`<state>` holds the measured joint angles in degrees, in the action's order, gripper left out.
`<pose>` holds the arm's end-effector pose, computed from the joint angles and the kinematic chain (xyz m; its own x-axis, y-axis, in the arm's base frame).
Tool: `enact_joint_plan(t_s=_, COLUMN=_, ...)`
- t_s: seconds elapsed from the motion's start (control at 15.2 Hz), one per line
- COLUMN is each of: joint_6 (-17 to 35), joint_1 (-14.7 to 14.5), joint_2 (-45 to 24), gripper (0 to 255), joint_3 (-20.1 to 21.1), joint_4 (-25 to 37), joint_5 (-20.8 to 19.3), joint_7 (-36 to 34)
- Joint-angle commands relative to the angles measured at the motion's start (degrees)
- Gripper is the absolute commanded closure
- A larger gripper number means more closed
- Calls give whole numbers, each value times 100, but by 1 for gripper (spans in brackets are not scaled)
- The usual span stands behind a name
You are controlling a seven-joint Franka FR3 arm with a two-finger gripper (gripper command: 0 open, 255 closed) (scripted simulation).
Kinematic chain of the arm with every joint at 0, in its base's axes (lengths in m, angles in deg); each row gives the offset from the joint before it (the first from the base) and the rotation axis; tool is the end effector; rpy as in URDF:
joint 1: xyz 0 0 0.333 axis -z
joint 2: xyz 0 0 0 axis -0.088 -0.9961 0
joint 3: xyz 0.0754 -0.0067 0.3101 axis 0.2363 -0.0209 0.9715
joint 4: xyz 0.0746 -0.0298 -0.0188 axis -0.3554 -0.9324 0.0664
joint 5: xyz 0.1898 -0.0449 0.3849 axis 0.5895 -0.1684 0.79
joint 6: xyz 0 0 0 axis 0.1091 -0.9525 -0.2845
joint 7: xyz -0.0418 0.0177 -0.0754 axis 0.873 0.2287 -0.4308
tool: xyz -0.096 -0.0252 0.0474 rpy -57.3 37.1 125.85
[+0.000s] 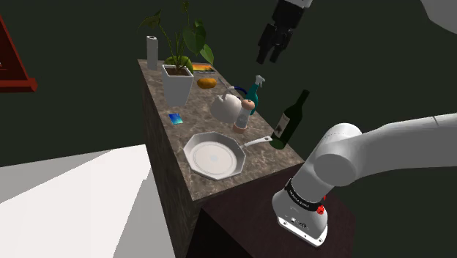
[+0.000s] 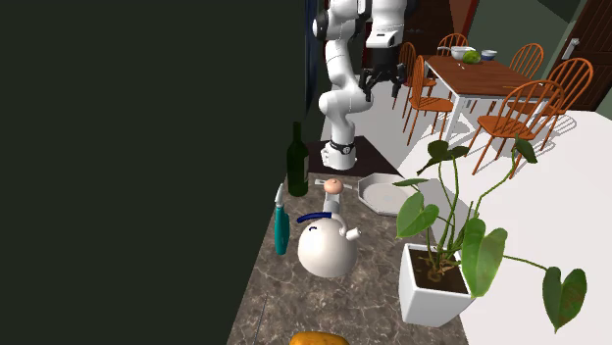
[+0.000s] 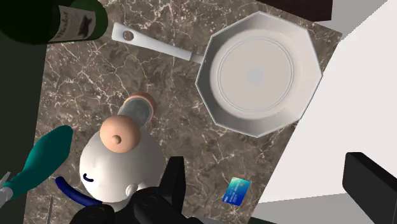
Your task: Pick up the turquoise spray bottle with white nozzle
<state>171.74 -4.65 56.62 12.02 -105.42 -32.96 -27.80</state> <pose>0.3535 -0.0345 0.6211 0.9985 -0.0305 0.0454 -0.0275 -0.9975 -0.0646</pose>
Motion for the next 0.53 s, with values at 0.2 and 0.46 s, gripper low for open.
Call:
enact_joint_plan(t_s=0.2, joint_6=244, joint_1=89, joint_2=-362, gripper=0, joint_3=-318, joint_4=53, joint_5=-157, joint_7=321)
enact_joint_plan(t_s=0.46, joint_6=560, joint_1=185, joint_2=-920, gripper=0, joint_3=-739, joint_4=215, joint_5=-313, joint_7=745)
